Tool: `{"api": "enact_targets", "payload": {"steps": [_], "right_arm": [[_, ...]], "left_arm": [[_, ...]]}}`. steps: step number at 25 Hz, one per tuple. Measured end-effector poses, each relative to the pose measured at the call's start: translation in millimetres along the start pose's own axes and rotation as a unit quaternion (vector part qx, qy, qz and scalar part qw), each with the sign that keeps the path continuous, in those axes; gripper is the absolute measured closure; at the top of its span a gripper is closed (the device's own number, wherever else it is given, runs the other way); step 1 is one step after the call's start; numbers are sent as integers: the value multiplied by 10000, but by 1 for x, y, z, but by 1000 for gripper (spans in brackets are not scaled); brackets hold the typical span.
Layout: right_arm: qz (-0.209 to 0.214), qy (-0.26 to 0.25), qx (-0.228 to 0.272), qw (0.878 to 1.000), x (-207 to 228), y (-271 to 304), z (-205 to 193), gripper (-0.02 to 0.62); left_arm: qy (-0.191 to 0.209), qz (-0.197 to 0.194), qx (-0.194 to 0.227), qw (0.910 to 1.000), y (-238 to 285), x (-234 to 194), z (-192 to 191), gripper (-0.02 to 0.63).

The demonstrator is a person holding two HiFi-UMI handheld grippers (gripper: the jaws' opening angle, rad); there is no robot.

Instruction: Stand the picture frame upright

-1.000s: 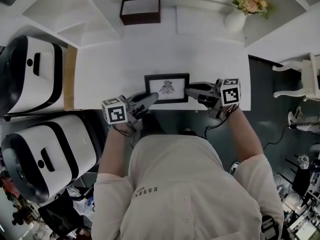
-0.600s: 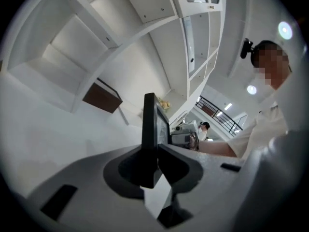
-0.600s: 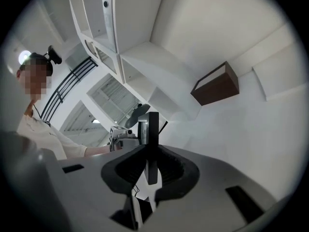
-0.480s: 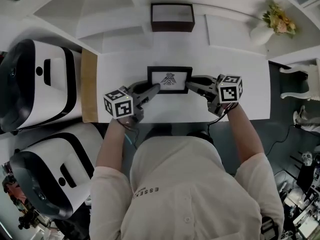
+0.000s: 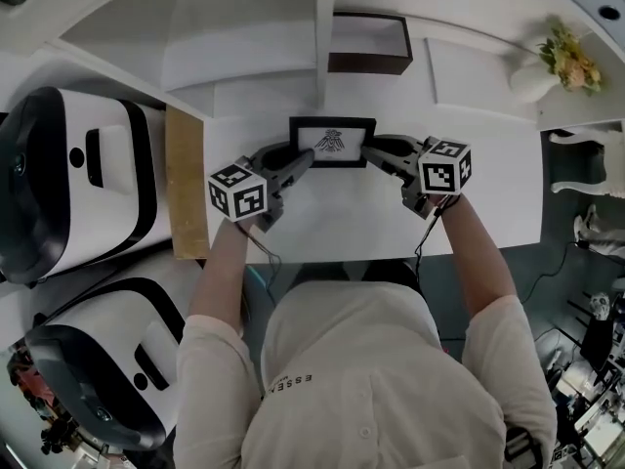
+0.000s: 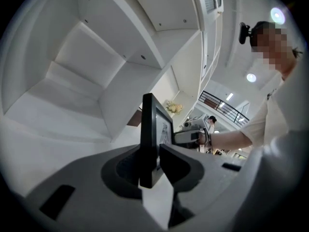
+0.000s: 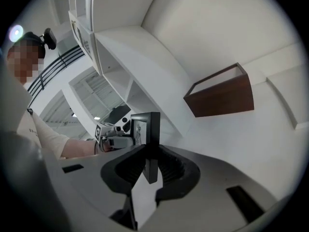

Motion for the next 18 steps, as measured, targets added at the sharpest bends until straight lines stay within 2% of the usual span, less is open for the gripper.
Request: {"api": "enact_targets", "payload": {"steps": [7,14,18], "right_arm": [[-498,-472,-299,9972,30,28,6,505],[-768,-746,-327,9937,49,48,7,503],[-996,-1001,-349,9894,57,53,10,503]], "left_arm": [[337,110,20,9994,10,-39,10,520],[694,200,-40,9974,14,-64,18,518],[887,456,-126,9949,20,-75,20,508]]}}
Point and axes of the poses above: the fingertips, and each gripper's own axes: y forward along the fingers, x to its right, z out of its top, the point moved 2 cm from there along -y, backward along the fingers, and after that the axes turned 7 degrees about -y, right-handed, at the moved point
